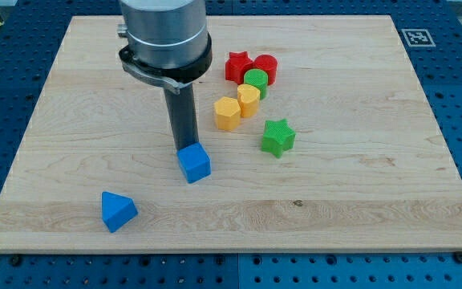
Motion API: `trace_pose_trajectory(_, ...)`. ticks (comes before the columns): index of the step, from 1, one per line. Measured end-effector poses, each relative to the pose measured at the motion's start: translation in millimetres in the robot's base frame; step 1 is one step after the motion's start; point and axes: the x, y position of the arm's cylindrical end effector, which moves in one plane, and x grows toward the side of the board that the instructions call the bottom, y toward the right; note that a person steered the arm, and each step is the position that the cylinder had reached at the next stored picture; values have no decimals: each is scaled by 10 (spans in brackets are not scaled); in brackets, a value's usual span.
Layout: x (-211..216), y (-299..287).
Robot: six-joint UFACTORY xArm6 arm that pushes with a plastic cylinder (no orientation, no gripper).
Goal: Move the blue cube to the top left to the blue triangle
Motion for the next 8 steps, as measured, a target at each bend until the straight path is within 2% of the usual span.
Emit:
trace_pose_trajectory(1,-117,139)
trace_pose_trajectory(2,-66,574)
trace_pose_trajectory(3,300,750)
trace_pose_trajectory(5,434,-189)
trace_pose_trajectory(6,434,-305)
trace_pose_trajectory(7,335,-88)
trace_pose_trajectory(8,63,-151)
